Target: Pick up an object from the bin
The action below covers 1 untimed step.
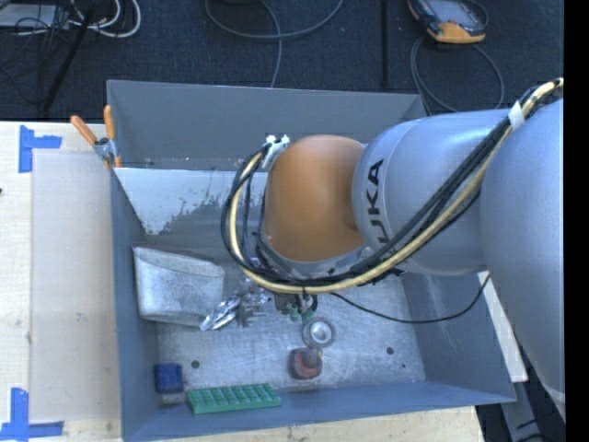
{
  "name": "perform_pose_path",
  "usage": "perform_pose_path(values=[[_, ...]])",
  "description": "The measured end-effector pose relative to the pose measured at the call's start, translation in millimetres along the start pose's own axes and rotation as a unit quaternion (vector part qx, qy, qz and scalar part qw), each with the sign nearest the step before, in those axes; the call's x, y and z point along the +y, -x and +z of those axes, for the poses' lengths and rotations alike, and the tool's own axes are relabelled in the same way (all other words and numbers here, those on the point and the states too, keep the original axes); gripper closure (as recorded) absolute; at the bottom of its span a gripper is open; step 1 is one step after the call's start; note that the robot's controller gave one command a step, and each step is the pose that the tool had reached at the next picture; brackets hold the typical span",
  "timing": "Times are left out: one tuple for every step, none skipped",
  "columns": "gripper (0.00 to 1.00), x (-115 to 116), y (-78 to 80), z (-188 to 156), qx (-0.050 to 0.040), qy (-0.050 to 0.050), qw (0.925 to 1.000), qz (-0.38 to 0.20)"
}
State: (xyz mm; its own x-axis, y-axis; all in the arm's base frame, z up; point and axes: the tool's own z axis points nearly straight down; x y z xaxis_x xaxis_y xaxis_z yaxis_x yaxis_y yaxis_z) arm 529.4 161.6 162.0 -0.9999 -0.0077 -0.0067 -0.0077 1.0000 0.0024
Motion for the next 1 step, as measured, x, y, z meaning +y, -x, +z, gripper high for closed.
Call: perform_pose_path(values=[[1.00, -0.5, 0.8, -18.0, 0.0028, -0.001, 1.0000, 0.001]])
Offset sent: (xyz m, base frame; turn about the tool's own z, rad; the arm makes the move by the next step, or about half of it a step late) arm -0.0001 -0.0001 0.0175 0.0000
